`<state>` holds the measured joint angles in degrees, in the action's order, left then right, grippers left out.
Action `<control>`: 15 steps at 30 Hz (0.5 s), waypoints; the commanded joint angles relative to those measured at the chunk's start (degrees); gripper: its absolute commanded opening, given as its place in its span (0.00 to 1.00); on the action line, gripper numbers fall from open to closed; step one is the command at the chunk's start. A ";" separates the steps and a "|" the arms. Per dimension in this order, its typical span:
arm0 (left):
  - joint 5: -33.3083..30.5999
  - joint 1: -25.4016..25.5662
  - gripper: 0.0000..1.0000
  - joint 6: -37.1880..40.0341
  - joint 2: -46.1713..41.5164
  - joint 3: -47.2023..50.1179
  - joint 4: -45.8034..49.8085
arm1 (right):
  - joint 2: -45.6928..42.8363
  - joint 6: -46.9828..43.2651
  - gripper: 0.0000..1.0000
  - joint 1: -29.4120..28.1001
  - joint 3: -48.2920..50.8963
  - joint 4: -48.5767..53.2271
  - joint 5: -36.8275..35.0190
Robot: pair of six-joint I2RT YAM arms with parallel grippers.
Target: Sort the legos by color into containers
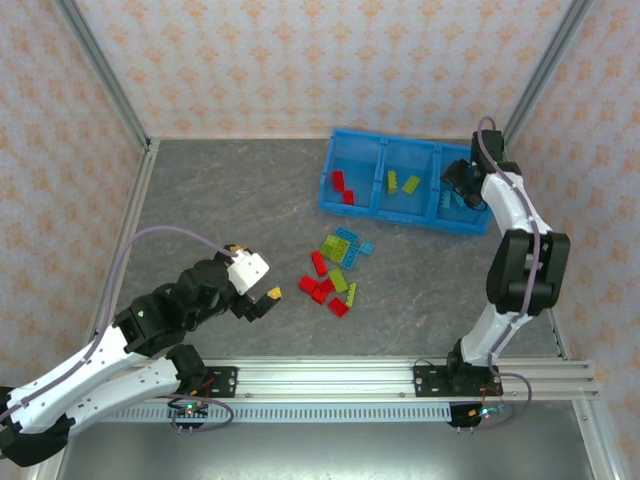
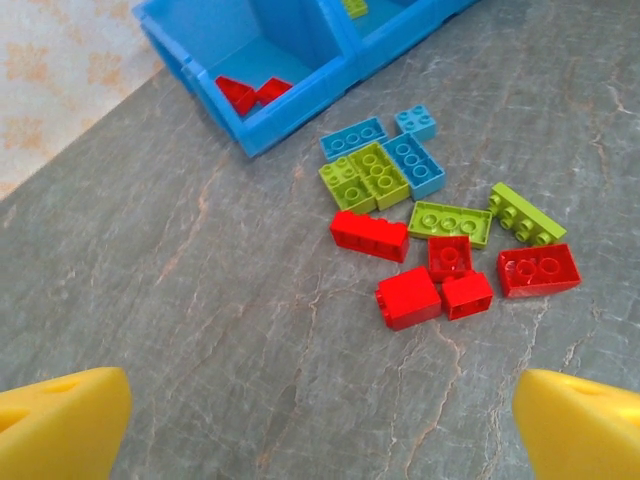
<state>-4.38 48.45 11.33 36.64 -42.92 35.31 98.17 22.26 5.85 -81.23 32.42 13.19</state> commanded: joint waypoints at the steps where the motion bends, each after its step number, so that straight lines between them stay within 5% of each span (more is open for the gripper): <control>1: -4.80 -2.25 0.98 -7.23 3.06 -2.47 -0.36 | -13.05 3.58 0.65 -1.63 7.85 2.91 2.46; 6: -13.18 -3.07 0.94 -26.13 12.08 -10.47 4.50 | -29.62 2.86 0.74 -10.90 18.96 7.42 8.00; 10: -9.04 -3.40 0.88 -45.52 19.92 -12.10 4.66 | -37.76 2.80 0.78 -21.33 22.61 15.32 12.60; 15: -1.45 -3.38 0.76 -62.35 30.65 -8.66 -6.92 | -42.49 8.74 0.79 -34.00 26.07 18.92 12.46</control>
<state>-9.19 45.32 -34.74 62.63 -53.12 33.78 56.88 27.07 -24.99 -56.77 45.98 24.53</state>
